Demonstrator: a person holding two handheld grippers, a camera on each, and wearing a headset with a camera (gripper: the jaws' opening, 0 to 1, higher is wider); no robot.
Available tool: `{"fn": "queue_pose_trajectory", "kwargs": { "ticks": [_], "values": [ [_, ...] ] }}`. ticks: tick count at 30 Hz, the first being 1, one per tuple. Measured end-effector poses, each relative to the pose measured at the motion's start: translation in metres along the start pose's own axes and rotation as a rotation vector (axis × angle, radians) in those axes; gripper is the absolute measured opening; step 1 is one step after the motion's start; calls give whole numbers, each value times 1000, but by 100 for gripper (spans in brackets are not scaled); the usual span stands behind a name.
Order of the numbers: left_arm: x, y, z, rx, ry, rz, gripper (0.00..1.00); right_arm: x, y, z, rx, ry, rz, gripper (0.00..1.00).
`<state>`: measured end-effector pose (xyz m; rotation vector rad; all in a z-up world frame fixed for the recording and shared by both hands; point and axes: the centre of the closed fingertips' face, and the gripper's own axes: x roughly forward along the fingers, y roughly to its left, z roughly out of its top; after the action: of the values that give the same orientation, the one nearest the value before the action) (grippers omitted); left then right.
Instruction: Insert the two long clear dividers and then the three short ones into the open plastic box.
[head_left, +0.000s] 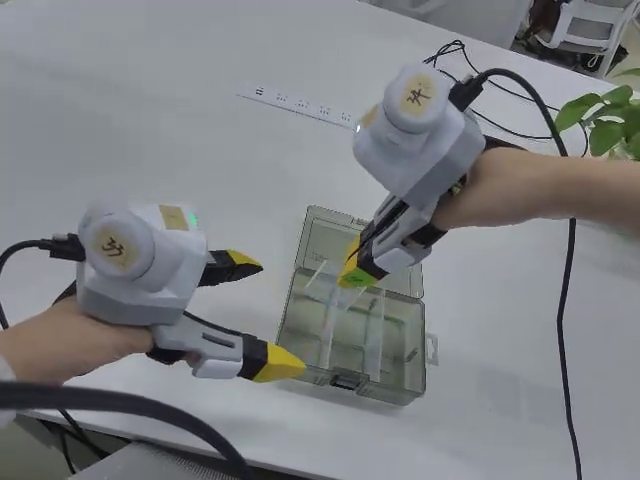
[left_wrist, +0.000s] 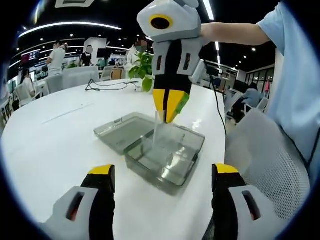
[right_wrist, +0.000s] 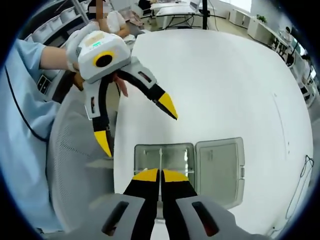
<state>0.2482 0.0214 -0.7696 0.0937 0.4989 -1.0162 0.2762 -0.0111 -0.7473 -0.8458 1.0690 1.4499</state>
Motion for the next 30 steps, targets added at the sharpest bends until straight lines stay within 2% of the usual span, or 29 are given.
{"fn": "queue_pose_trajectory", "kwargs": {
  "ticks": [6, 15, 20, 30],
  "values": [
    [-5, 6, -5, -5, 9, 40, 100, 7, 4, 1, 11, -13, 6, 2],
    [-8, 10, -9, -29, 5, 56, 100, 14, 2, 2, 23, -18, -1, 2],
    [-8, 8, -10, -43, 1, 53, 99, 18, 4, 0, 17, -11, 2, 2],
    [-7, 6, -12, -60, -3, 43, 96, 22, -1, 0, 5, -8, -4, 2]
  ]
}}
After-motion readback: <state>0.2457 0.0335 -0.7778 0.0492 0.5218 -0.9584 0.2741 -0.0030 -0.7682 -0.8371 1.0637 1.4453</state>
